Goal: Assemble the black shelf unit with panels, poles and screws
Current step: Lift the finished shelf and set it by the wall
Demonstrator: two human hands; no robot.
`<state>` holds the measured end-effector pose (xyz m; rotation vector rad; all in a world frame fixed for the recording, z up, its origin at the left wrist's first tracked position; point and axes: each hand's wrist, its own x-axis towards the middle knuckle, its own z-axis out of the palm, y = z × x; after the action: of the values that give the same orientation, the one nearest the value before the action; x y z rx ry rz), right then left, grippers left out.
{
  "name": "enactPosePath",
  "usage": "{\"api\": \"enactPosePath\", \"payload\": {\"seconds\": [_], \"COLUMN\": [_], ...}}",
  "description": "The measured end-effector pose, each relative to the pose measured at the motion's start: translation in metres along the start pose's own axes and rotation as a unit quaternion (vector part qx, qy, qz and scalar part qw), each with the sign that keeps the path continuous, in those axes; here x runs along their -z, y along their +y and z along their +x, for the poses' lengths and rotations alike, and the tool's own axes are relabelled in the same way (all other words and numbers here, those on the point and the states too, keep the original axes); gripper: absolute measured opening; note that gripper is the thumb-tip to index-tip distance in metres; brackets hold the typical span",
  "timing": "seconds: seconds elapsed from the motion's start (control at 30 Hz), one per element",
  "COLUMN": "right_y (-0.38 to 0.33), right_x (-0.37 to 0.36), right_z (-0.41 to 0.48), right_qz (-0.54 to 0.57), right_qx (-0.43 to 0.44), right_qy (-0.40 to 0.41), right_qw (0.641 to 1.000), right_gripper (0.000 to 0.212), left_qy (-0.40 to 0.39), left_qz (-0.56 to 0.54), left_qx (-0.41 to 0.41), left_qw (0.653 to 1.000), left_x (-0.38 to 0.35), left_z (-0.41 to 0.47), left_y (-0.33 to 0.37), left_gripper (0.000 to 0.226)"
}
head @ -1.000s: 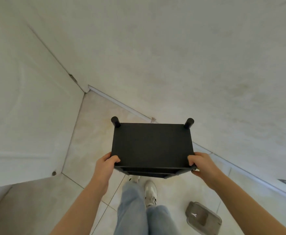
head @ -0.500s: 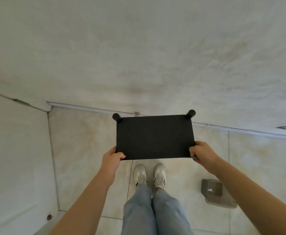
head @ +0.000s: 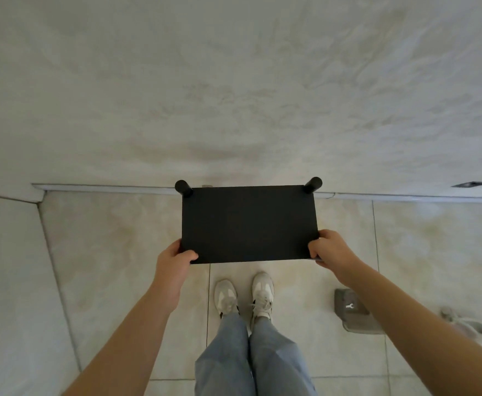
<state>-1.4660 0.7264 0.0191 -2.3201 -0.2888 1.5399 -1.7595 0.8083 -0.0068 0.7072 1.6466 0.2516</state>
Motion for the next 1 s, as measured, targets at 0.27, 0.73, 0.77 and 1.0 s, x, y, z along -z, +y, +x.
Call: {"api": "enactPosePath", "payload": {"seconds": [0.27, 0.73, 0.77, 1.0], "right_y": [-0.003, -0.035, -0.036, -0.050], "right_x": [0.002, -0.008, -0.008, 0.004], "right_z": [0.010, 0.039, 0.041, 0.052], "right_qz": [-0.047, 0.031, 0.029, 0.026], "right_qx": [0.044, 0.085, 0.089, 0.093], "right_qy": [-0.002, 0.076, 0.081, 0.093], "right_qw": [0.998, 0.993, 0.992, 0.991], "right_gripper": [0.048, 0.049, 0.048, 0.060], "left_qy": [0.040, 0.044, 0.039, 0.016], "left_qz": [0.124, 0.080, 0.078, 0.055], "left_qx": [-0.030, -0.054, -0.057, -0.080], "left_qw": [0.991, 0.994, 0.995, 0.995], "left_x": [-0.006, -0.021, -0.021, -0.033], "left_z": [0.010, 0.039, 0.039, 0.052], "left_y": [0.027, 0.056, 0.058, 0.084], "left_gripper": [0.039, 0.046, 0.046, 0.034]}}
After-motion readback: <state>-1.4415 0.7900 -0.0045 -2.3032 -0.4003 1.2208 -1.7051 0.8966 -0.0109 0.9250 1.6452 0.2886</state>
